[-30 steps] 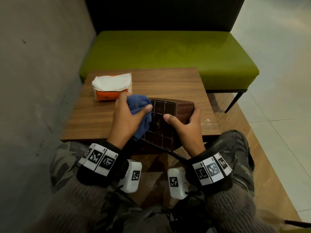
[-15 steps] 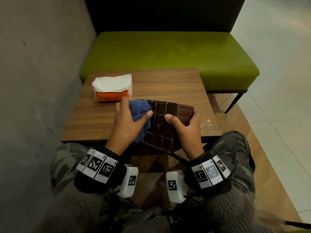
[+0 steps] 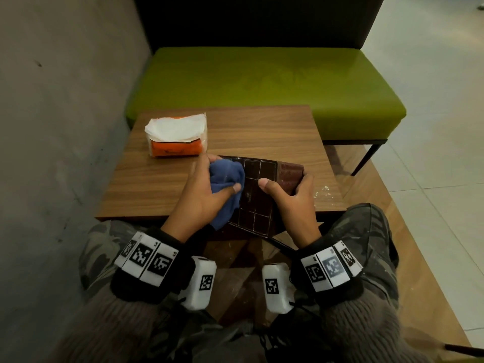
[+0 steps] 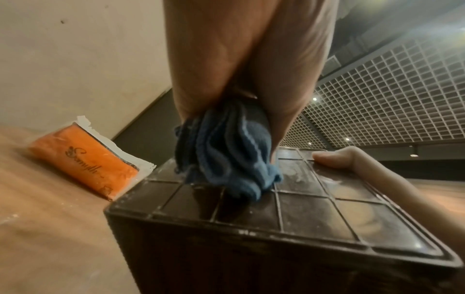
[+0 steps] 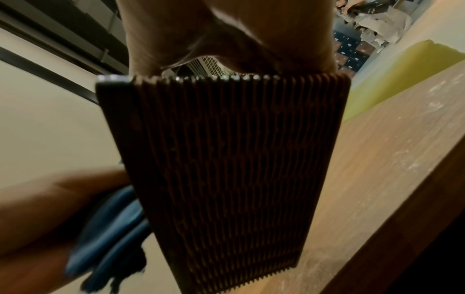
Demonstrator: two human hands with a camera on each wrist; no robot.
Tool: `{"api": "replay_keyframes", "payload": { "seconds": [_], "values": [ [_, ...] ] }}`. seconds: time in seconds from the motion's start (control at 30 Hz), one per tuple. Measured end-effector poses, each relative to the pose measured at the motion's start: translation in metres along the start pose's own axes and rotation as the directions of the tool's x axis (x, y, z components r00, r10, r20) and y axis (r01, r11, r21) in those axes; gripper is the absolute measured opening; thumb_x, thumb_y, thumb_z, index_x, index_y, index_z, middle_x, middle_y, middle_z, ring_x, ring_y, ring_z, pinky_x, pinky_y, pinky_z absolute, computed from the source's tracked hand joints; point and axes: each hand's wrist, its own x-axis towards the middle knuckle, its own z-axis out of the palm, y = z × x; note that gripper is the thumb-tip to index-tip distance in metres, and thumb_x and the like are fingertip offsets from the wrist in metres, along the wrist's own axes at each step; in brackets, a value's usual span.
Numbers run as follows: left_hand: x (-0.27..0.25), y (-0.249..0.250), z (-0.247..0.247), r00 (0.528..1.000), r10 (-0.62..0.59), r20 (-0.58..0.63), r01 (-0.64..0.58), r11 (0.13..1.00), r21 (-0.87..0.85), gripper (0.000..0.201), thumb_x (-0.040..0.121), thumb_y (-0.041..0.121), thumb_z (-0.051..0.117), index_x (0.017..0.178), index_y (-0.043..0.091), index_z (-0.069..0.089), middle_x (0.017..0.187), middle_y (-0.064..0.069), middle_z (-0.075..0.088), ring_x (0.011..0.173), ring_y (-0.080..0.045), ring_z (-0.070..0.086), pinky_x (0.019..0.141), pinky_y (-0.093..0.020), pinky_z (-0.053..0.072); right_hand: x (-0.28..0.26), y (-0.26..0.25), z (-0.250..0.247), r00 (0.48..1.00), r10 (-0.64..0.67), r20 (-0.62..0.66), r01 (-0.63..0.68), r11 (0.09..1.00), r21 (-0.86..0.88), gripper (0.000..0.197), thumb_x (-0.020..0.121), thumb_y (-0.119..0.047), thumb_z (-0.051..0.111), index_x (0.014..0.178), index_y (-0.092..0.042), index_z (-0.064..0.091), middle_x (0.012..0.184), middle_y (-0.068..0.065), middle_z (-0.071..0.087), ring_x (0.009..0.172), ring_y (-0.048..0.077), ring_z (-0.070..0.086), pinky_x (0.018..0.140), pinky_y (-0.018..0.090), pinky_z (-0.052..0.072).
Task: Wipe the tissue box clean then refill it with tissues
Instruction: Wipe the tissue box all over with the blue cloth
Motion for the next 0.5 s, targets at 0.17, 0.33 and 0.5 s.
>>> {"api": "replay_keyframes", "payload": {
  "seconds": [0.17, 0.33, 0.5],
  "values": [
    [0.008, 0.01, 0.001, 0.995, 0.023, -0.095, -0.031, 0.996, -0.08, 0.041, 0.08, 0.016, 0.072, 0.104, 0.017, 0.038, 0.109, -0.013, 0.051, 0.102, -0.021, 0.053, 0.089, -0.036, 0.047, -0.002, -0.003, 0.001, 1.0, -0.009, -0.012, 0.009, 1.0, 0.001, 0.079, 0.047, -0.056, 0.078, 0.11, -0.024, 0.044, 0.113, 0.006, 0.059, 0.101, 0.02, 0.063, 0.087, 0.046, 0.055],
    [0.003, 0.012, 0.01, 0.998, 0.059, -0.03, -0.06, 0.998, -0.035, 0.044, 0.077, 0.014, 0.074, 0.103, 0.02, 0.039, 0.108, -0.007, 0.05, 0.097, -0.013, 0.052, 0.079, -0.016, 0.043, -0.001, -0.005, -0.003, 1.0, 0.009, 0.013, -0.009, 1.0, 0.01, 0.077, 0.045, -0.056, 0.076, 0.108, -0.025, 0.042, 0.111, 0.005, 0.058, 0.1, 0.02, 0.063, 0.086, 0.045, 0.056],
    [0.027, -0.009, -0.003, 0.969, -0.066, -0.238, 0.07, 0.998, 0.007, 0.041, 0.08, 0.015, 0.071, 0.106, 0.012, 0.039, 0.117, -0.017, 0.043, 0.102, -0.019, 0.045, 0.076, -0.016, 0.035, -0.001, -0.005, -0.008, 0.999, -0.012, 0.041, 0.01, 0.999, 0.05, 0.071, 0.047, -0.052, 0.077, 0.105, -0.029, 0.042, 0.113, 0.006, 0.059, 0.101, 0.019, 0.064, 0.084, 0.04, 0.057]
  ]
}}
